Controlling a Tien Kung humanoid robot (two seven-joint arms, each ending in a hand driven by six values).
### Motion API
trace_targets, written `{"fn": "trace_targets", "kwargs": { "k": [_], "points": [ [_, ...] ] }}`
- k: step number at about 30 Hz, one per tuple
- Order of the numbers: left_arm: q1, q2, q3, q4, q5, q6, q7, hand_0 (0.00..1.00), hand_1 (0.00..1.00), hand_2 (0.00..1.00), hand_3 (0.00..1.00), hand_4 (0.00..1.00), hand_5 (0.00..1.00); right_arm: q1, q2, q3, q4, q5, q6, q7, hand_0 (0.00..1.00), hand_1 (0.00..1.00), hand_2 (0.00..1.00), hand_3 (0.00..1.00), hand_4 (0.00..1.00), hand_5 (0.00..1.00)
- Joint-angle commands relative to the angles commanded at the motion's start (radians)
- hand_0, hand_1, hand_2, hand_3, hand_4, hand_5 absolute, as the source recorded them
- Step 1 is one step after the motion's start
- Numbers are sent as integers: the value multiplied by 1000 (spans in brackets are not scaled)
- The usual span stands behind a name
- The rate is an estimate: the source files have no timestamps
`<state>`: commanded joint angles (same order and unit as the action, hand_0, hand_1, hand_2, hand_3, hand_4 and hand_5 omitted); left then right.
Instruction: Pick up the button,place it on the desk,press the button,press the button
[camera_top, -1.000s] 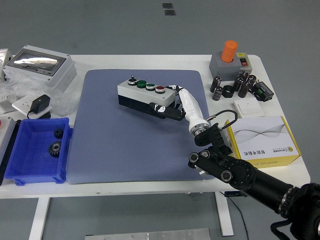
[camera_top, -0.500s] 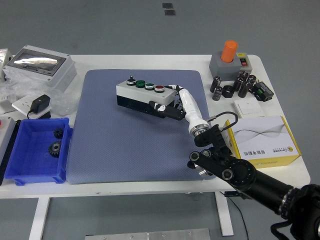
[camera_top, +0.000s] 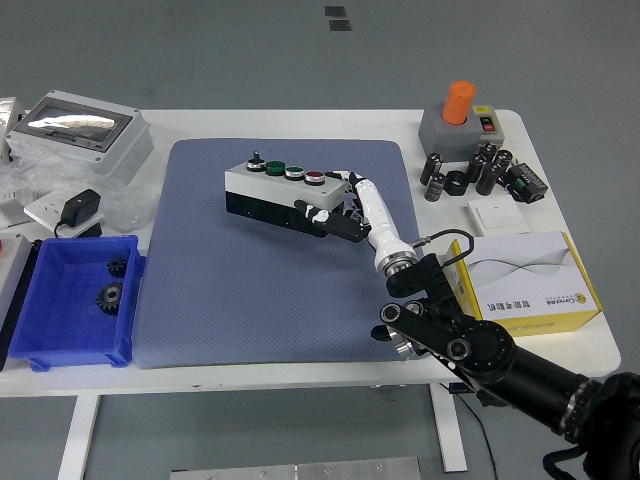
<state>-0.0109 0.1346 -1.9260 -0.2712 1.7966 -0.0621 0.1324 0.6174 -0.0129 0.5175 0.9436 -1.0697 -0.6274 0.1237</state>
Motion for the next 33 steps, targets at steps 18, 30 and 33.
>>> {"fn": "trace_targets", "kwargs": {
  "k": [18, 30, 33],
  "points": [
    [1, -6, -2, 1, 3, 1, -3, 783, 761, 734, 813, 917, 650, -43, -102, -117, 233, -78, -18, 107, 21, 174, 204, 259, 316, 272],
    [0, -9, -4, 2, 5, -3, -8, 784, 762, 737, 814, 922, 657, -49, -76, -192, 134, -131, -18, 156, 24, 177, 208, 265, 306, 269],
    [0, -10, -4, 2, 4, -3, -8, 784, 762, 737, 814, 922, 657, -49, -68, -197, 95, -149, -18, 161, 24, 177, 208, 265, 306, 269]
  ]
}}
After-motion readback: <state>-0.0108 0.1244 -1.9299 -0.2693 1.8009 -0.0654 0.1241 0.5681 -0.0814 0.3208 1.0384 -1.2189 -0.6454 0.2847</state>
